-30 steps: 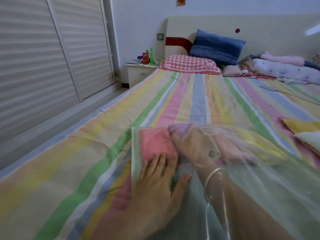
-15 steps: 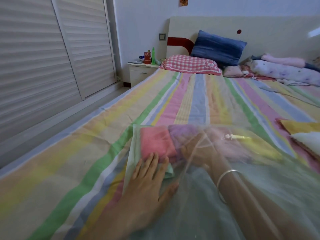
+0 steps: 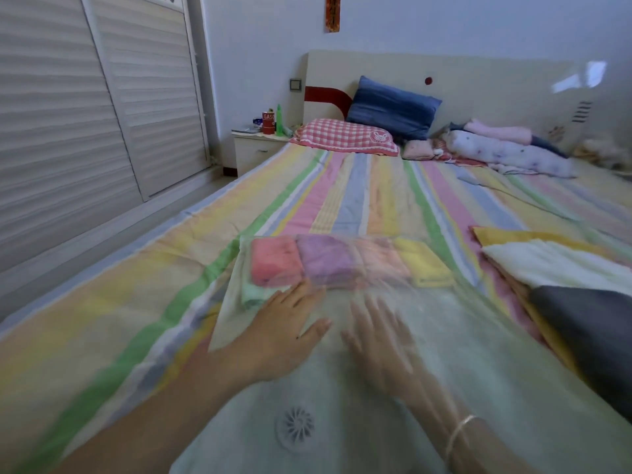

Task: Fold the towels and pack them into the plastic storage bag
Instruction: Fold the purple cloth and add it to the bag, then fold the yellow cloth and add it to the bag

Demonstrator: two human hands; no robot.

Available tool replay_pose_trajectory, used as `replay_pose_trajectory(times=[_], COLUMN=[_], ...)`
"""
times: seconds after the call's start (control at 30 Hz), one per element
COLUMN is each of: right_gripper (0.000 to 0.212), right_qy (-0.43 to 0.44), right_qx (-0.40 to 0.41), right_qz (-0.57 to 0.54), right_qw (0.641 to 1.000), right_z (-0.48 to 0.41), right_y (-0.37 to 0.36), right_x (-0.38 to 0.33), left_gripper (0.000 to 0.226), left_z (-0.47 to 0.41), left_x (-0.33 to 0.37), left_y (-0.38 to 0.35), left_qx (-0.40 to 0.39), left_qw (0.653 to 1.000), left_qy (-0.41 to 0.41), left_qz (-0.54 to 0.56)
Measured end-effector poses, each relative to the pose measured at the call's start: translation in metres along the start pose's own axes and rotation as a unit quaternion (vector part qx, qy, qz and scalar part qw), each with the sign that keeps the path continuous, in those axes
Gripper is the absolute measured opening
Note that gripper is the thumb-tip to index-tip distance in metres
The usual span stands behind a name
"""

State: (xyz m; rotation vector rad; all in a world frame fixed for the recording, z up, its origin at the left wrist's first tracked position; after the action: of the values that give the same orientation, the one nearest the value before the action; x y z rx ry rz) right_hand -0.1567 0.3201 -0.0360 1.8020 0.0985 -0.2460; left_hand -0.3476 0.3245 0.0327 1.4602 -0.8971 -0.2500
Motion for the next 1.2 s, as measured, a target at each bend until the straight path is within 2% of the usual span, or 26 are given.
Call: replay_pose_trajectory(times=[0.03, 0.1, 0.2, 0.23, 0.27, 0.33, 0.43, 0.47, 0.5, 0.57, 0.63, 0.7, 0.73, 0.8, 0.83, 0.87, 0.93, 1.0, 1.03, 1.2], right_gripper=[0.064, 0.066, 0.084, 0.087, 0.079, 0.054, 0.040, 0.037, 0.034, 0.026, 0.021, 0.024, 0.026, 0.028, 0.028, 0.026, 0.020, 0.011, 0.009, 0.026], right_qy=[-0.009, -0.024, -0.020, -0.010, 0.030, 0.031, 0.060, 0.049, 0.044, 0.022, -0.018, -0.072, -0.081, -0.096, -0.111, -0.134, -0.176, -0.203, -0.215, -0.224], right_qx=[-0.030, -0.034, -0.108, -0.158, -0.150, -0.142, -0.180, -0.250, -0.285, -0.308, -0.321, -0.284, -0.233, -0.077, 0.005, 0.075, 0.163, 0.174, 0.151, -0.058], right_qz=[-0.002, 0.028, -0.009, -0.030, -0.015, -0.018, -0.015, -0.024, -0.038, -0.072, -0.158, -0.232, -0.228, -0.163, -0.128, -0.105, -0.050, 0.023, 0.050, 0.156], right_qw=[1.000, 0.999, 0.994, 0.987, 0.988, 0.989, 0.982, 0.967, 0.957, 0.948, 0.934, 0.927, 0.942, 0.979, 0.985, 0.983, 0.969, 0.963, 0.964, 0.960], right_z=[0.019, 0.061, 0.109, 0.132, 0.155, 0.199, 0.247, 0.258, 0.267, 0.279, 0.288, 0.288, 0.284, 0.275, 0.270, 0.266, 0.260, 0.256, 0.255, 0.254], right_y=[0.006, 0.013, 0.042, 0.049, 0.057, 0.070, 0.112, 0.136, 0.163, 0.211, 0.236, 0.242, 0.243, 0.237, 0.230, 0.223, 0.211, 0.200, 0.194, 0.168], right_x=[0.004, 0.016, 0.021, 0.020, 0.021, 0.026, 0.025, 0.027, 0.028, 0.026, 0.029, 0.035, 0.040, 0.053, 0.063, 0.075, 0.101, 0.130, 0.145, 0.198], left_gripper=[0.075, 0.060, 0.054, 0.053, 0.053, 0.052, 0.047, 0.044, 0.043, 0.046, 0.063, 0.075, 0.072, 0.050, 0.039, 0.035, 0.036, 0.039, 0.040, 0.030], left_z=[0.002, 0.008, 0.014, 0.016, 0.018, 0.026, 0.044, 0.051, 0.058, 0.074, 0.087, 0.093, 0.093, 0.093, 0.093, 0.093, 0.094, 0.094, 0.094, 0.088], left_x=[0.019, 0.057, 0.105, 0.119, 0.132, 0.155, 0.178, 0.180, 0.180, 0.179, 0.180, 0.182, 0.182, 0.182, 0.184, 0.188, 0.198, 0.208, 0.212, 0.216], left_y=[-0.001, -0.005, -0.018, -0.023, -0.028, -0.038, -0.049, -0.052, -0.055, -0.057, -0.060, -0.065, -0.070, -0.077, -0.078, -0.077, -0.078, -0.080, -0.083, -0.101], left_qx=[-0.016, -0.037, -0.042, -0.046, -0.050, -0.059, -0.074, -0.079, -0.084, -0.090, -0.081, -0.059, -0.049, -0.023, -0.015, -0.019, -0.048, -0.088, -0.110, -0.201], left_qw=[1.000, 0.998, 0.994, 0.993, 0.991, 0.988, 0.983, 0.982, 0.982, 0.981, 0.981, 0.982, 0.981, 0.980, 0.980, 0.978, 0.975, 0.972, 0.968, 0.954], left_qy=[-0.012, -0.040, -0.088, -0.101, -0.113, -0.133, -0.157, -0.164, -0.170, -0.172, -0.177, -0.182, -0.186, -0.195, -0.200, -0.205, -0.212, -0.216, -0.220, -0.222], left_qz=[0.014, 0.038, 0.046, 0.046, 0.047, 0.056, 0.055, 0.040, 0.024, 0.001, -0.008, -0.011, -0.018, -0.004, 0.008, 0.018, 0.034, 0.044, 0.046, 0.014])
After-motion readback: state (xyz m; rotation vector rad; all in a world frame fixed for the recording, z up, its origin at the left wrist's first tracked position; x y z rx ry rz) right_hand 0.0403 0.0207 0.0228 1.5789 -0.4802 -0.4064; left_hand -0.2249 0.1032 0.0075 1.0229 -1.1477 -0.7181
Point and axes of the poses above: each hand's wrist, its own z-axis away from the middle knuckle, its own y-axis out of the back of the hand, x = y × z, the point moved 1 cm from there along -z, towards the middle knuckle, and after that the axes turned 8 degrees about -y, right-handed, at the moved point
